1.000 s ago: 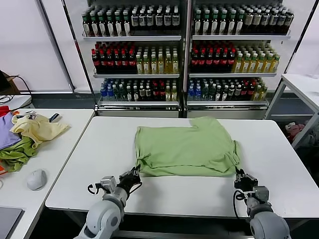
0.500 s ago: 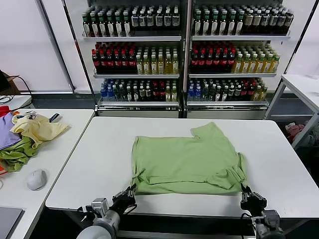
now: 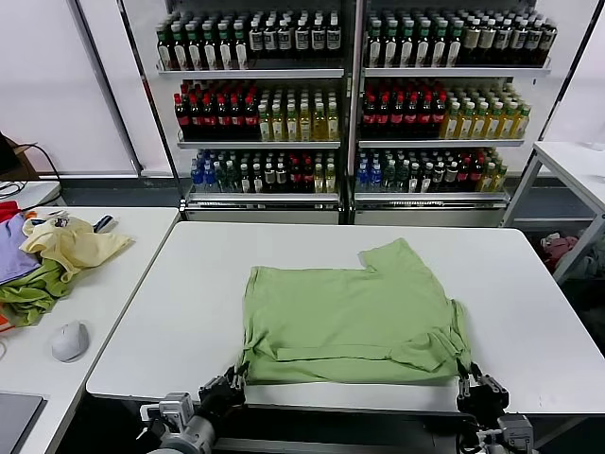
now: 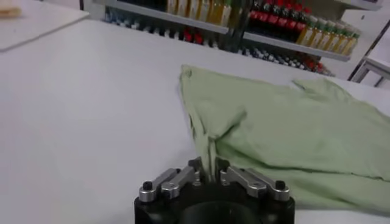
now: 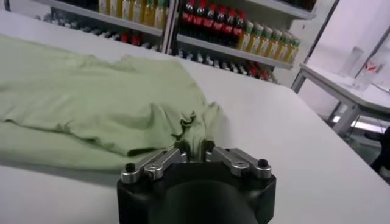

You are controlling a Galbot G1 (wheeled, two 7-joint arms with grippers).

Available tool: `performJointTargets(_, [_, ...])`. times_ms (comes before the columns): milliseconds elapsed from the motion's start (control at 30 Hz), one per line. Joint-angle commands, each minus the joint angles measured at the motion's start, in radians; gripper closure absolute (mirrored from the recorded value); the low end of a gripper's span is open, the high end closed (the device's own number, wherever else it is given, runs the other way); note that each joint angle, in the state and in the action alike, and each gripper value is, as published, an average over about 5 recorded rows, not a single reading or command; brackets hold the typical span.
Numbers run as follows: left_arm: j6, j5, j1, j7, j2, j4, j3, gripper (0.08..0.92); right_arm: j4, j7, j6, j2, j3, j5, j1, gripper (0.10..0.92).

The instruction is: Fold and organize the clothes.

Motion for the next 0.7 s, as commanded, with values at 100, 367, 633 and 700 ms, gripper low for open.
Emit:
performJointTargets(100, [-0.051, -0.029, -0.143, -0.037, 0.017, 0.009, -0.031, 0.602, -0.012, 0.008, 0.036, -0.02, -0.004, 0.033, 0.106, 0.436])
performJointTargets(367, [-0.054, -0.064, -0.392, -0.091, 0.004, 0.187, 0.053, 0.369, -0.183, 0.02, -0.06, -0.07, -0.083, 0.127, 0.433, 0.236])
performJointTargets(633, [-0.043, -0.043, -0.608, -0.086, -0.023, 0.423, 0.154, 0.189, -0.449, 0.048, -0.172, -0.075, -0.254, 0.187, 0.774, 0.203])
performJointTargets(700, [-0.042, -0.016, -0.655, -0.081, -0.033, 0.491, 0.178, 0.18, -0.523, 0.053, -0.174, -0.072, -0.296, 0.183, 0.846, 0.203])
